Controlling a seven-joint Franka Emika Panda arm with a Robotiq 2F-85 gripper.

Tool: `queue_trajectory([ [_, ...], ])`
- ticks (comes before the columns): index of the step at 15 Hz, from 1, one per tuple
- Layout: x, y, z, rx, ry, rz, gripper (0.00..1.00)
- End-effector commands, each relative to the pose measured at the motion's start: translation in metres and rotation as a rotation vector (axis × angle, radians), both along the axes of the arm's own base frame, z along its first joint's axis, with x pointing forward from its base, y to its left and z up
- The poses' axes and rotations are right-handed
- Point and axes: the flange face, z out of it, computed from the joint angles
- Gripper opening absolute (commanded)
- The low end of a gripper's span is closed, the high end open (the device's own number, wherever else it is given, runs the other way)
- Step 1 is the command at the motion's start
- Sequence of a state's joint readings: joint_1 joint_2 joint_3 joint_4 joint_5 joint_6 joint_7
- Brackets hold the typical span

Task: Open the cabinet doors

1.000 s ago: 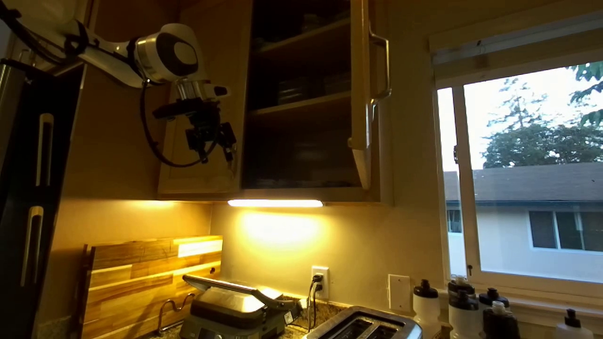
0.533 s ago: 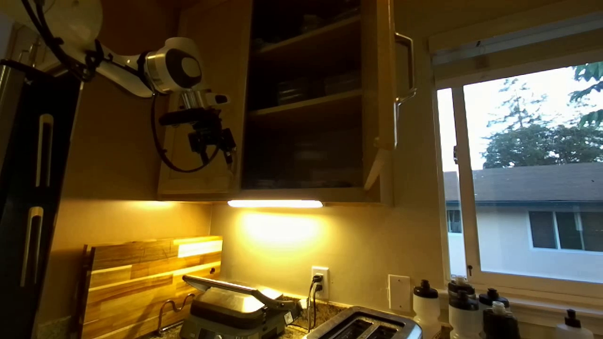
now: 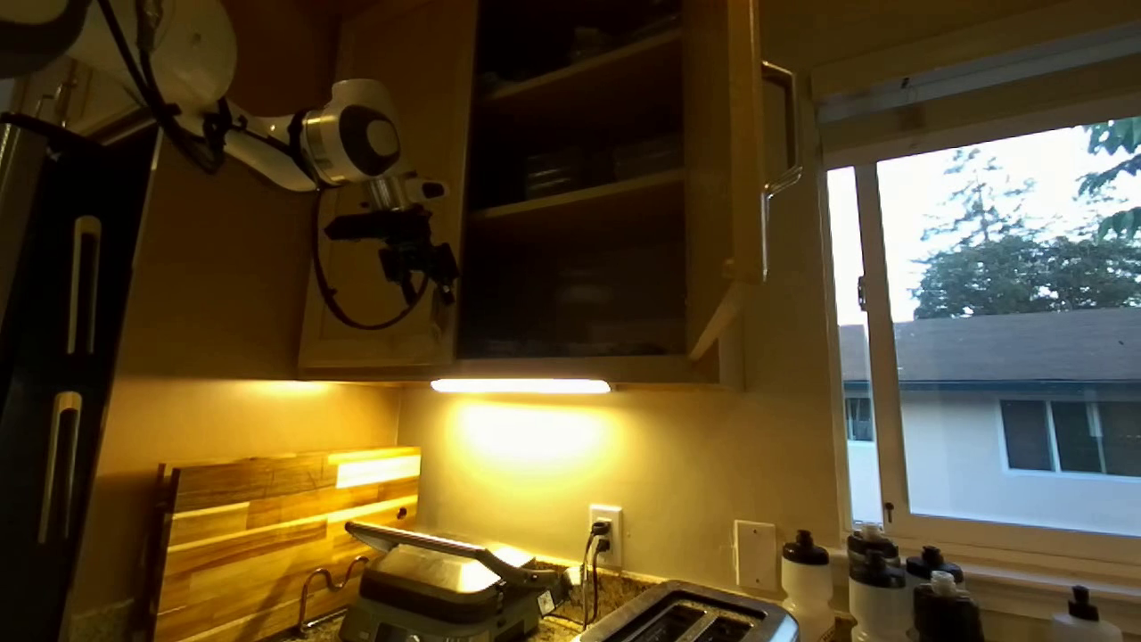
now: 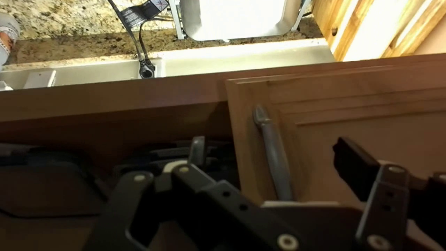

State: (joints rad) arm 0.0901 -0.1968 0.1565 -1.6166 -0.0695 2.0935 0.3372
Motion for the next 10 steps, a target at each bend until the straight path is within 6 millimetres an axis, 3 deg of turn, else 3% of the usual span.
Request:
queue_trajectory([
  [1,0.017,0.003,0.003,0.015,-0.030,-0.032,0.74],
  [5,0.020,0.006,0.005,0.000,-0.029,-0.036,0.45],
  [10,0.009,0.009,0.013,-0.041,-0.045,-0.035,0.13],
])
